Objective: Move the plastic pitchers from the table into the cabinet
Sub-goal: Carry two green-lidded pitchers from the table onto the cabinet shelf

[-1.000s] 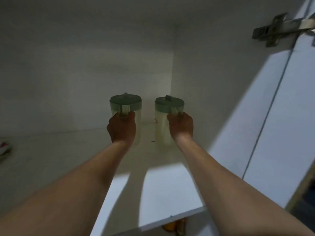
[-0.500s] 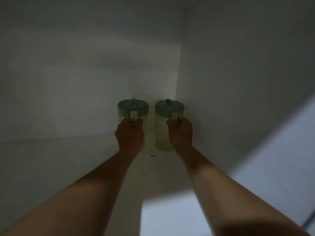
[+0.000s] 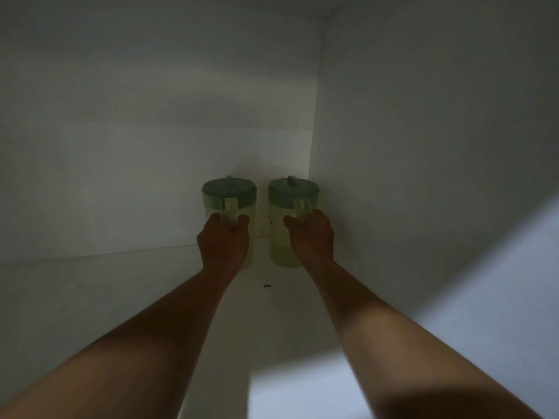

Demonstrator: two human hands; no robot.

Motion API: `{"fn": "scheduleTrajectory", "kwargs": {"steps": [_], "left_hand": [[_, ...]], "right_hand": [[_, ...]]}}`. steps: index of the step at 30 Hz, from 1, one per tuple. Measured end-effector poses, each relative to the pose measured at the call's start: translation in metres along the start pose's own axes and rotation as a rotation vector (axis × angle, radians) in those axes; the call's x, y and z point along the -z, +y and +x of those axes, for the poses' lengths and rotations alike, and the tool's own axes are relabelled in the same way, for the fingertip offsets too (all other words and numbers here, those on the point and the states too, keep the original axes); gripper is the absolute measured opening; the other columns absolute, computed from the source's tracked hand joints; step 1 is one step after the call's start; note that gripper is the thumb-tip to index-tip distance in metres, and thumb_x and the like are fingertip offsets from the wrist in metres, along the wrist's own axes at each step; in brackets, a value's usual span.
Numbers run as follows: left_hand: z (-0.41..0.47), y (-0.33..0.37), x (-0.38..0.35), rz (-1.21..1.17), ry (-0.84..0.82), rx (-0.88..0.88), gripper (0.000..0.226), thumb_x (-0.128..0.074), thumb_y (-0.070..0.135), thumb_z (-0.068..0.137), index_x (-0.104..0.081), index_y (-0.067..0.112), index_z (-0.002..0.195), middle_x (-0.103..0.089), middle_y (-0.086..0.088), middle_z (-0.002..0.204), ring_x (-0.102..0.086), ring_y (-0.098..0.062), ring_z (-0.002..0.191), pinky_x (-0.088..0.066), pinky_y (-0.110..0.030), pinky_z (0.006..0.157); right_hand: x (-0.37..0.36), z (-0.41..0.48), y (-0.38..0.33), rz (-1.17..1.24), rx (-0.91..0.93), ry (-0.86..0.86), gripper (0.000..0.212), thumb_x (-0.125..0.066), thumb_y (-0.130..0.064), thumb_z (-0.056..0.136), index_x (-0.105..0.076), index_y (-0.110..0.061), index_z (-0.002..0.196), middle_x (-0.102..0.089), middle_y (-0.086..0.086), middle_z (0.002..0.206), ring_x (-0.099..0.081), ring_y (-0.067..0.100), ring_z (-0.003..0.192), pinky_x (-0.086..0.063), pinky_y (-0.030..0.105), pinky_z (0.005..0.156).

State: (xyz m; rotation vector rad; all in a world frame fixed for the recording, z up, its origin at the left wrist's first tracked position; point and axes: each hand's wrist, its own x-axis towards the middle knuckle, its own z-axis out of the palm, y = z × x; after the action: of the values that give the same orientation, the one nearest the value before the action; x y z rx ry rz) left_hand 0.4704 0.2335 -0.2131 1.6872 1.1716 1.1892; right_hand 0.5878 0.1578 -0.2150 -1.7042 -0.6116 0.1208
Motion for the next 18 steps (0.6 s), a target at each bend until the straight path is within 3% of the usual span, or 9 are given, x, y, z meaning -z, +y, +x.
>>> {"fn": "scheduleTrajectory", "kwargs": {"steps": [3, 5, 7, 14, 18], "left_hand": [[-0.004, -0.004, 0.005, -0.013, -0.016, 0.034, 0.052, -0.070, 0.043, 0.083, -0.050, 0.008, 0.116, -0.060, -0.009, 0.106, -0.054, -0.024, 0.088, -0.045, -0.033, 0.074], [-0.008, -0.004, 0.010, 0.026, -0.003, 0.029, 0.068, -0.074, 0.052, 0.076, -0.044, 0.010, 0.120, -0.058, -0.014, 0.119, -0.058, -0.031, 0.102, -0.051, -0.043, 0.085], [-0.016, 0.003, 0.018, 0.094, 0.027, 0.022, 0.077, -0.075, 0.056, 0.074, -0.040, 0.012, 0.126, -0.053, -0.016, 0.126, -0.053, -0.037, 0.116, -0.048, -0.051, 0.094], [-0.060, 0.038, 0.076, 0.385, -0.003, -0.212, 0.081, -0.065, 0.063, 0.078, -0.035, 0.015, 0.136, -0.050, -0.016, 0.129, -0.046, -0.039, 0.121, -0.042, -0.049, 0.092], [-0.092, 0.062, 0.129, 0.545, -0.074, -0.376, 0.082, -0.054, 0.066, 0.083, -0.026, 0.022, 0.147, -0.040, -0.013, 0.144, -0.038, -0.036, 0.131, -0.039, -0.048, 0.101]], "right_hand": [[0.006, -0.007, -0.004, -0.091, -0.025, -0.020, 0.052, -0.075, -0.039, 0.084, -0.052, -0.011, 0.121, -0.061, 0.005, 0.110, -0.061, 0.024, 0.097, -0.050, 0.031, 0.077], [0.011, -0.014, -0.010, -0.164, -0.023, -0.033, 0.068, -0.077, -0.044, 0.080, -0.043, -0.013, 0.130, -0.056, 0.010, 0.124, -0.058, 0.030, 0.112, -0.053, 0.040, 0.089], [0.019, -0.025, -0.021, -0.250, -0.014, -0.014, 0.079, -0.077, -0.045, 0.080, -0.035, -0.015, 0.140, -0.048, 0.013, 0.132, -0.051, 0.033, 0.121, -0.049, 0.047, 0.098], [0.061, -0.089, -0.074, -0.448, 0.065, -0.046, 0.072, -0.060, -0.026, 0.091, -0.022, -0.014, 0.151, -0.042, 0.017, 0.139, -0.042, 0.038, 0.129, -0.044, 0.054, 0.103], [0.095, -0.139, -0.113, -0.567, 0.094, -0.082, 0.074, -0.058, -0.024, 0.090, -0.019, -0.019, 0.153, -0.039, 0.017, 0.143, -0.042, 0.038, 0.130, -0.044, 0.051, 0.105]]}}
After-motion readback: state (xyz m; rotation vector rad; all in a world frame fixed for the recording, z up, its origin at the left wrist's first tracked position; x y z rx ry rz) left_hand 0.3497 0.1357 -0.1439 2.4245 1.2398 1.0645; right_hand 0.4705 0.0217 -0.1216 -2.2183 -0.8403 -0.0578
